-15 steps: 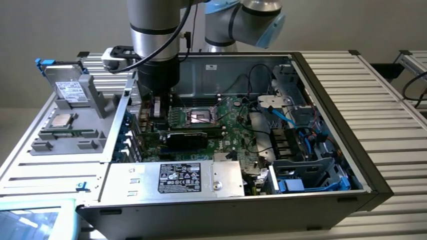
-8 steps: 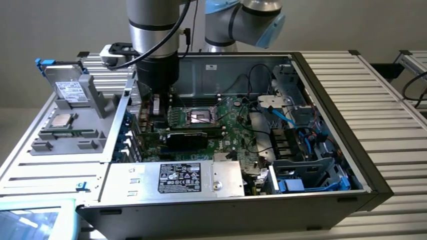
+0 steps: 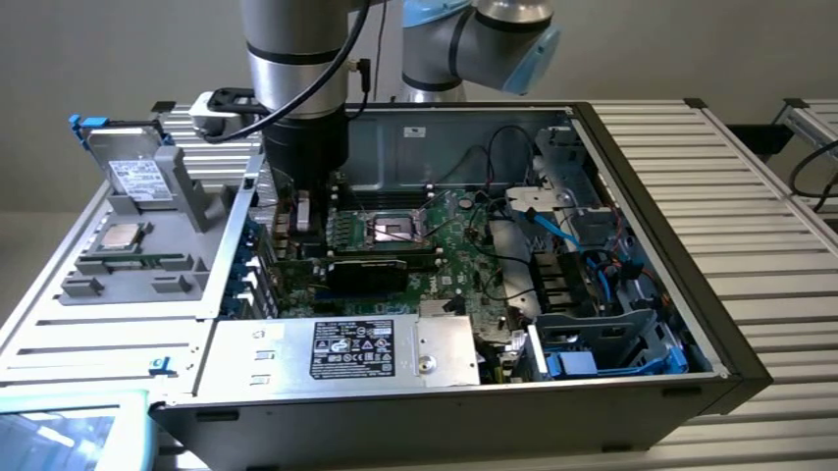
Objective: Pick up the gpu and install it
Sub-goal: 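Press down on the gpu until it lock into place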
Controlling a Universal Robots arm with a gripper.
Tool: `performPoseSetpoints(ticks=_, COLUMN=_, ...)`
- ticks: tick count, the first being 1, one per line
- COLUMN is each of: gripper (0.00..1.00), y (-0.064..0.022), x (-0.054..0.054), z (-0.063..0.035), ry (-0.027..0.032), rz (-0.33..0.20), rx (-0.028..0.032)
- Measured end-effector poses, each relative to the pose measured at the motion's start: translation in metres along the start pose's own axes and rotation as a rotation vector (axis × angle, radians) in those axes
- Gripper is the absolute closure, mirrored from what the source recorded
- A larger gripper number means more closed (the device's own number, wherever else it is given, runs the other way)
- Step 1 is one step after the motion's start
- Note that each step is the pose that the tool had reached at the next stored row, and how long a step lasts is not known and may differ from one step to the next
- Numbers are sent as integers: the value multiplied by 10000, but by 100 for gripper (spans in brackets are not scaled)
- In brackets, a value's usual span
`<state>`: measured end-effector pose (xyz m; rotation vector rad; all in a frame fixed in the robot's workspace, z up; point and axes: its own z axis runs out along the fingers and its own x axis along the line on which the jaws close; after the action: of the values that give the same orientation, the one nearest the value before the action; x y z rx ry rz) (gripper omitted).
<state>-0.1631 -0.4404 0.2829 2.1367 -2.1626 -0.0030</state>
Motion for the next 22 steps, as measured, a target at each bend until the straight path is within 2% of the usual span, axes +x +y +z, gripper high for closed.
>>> performPoseSetpoints(ticks=2, gripper=88, y=-1, x=0, z=7, ry=-20, rz=-2, rx=0)
performPoseSetpoints(ticks=5, gripper=88, y=-9, x=-1, z=15, ry=-84, rz=-8, rx=-1)
performPoseSetpoints(ticks=11, gripper=88, y=-33, x=2, z=18, ry=-173, rz=-14, rx=-2)
performPoseSetpoints(ticks=18, gripper=88, y=-36, x=36, z=61, ry=-367, rz=-28, rx=-4)
performPoseSetpoints(ticks=22, gripper=88, y=-37, x=47, z=67, ry=-393, rz=-29, rx=-4)
